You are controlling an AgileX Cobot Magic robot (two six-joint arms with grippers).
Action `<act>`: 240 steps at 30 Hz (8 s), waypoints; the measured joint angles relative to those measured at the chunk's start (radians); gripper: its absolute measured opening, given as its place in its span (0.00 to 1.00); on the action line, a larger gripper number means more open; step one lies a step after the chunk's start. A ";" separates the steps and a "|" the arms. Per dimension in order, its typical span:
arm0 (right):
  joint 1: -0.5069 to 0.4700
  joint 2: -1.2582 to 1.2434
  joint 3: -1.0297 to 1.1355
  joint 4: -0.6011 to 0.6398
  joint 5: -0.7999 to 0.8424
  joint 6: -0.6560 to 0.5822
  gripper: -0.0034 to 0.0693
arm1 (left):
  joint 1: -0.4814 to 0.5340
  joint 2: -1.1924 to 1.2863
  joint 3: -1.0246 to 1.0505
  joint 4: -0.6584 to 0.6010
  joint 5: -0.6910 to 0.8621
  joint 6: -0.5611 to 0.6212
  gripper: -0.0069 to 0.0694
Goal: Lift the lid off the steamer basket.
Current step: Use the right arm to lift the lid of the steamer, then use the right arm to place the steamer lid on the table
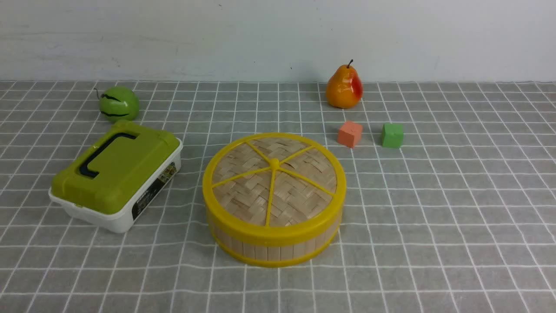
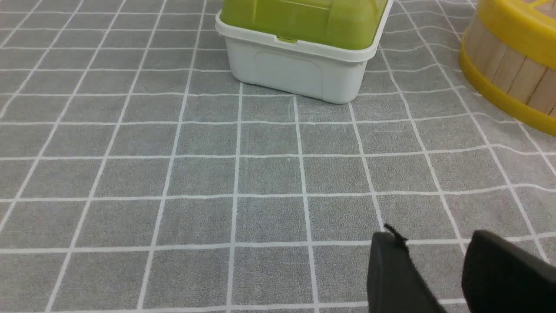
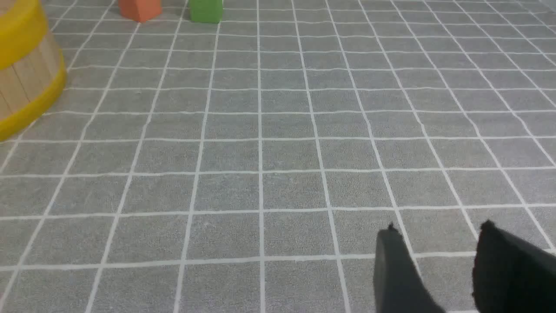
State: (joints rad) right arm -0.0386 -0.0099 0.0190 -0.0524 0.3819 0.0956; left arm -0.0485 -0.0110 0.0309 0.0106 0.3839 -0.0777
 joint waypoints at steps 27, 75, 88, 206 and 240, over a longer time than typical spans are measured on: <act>0.000 0.000 0.000 0.001 0.000 0.000 0.38 | 0.000 0.000 0.000 0.000 0.000 0.000 0.40; 0.000 0.000 0.000 0.153 -0.010 0.010 0.38 | 0.000 0.000 0.000 0.000 0.000 0.000 0.40; 0.000 0.000 0.008 0.936 -0.063 0.205 0.38 | 0.000 0.000 0.000 0.000 0.000 0.000 0.40; 0.402 1.661 -1.677 0.052 0.800 -0.209 0.16 | 0.000 0.000 0.000 0.000 0.000 0.000 0.40; 0.128 1.676 -1.257 0.235 0.226 -0.250 0.68 | 0.000 0.000 0.000 0.000 0.000 0.000 0.40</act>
State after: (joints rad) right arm 0.0892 1.6665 -1.2378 0.1826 0.6084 -0.1548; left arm -0.0485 -0.0110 0.0309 0.0106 0.3839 -0.0777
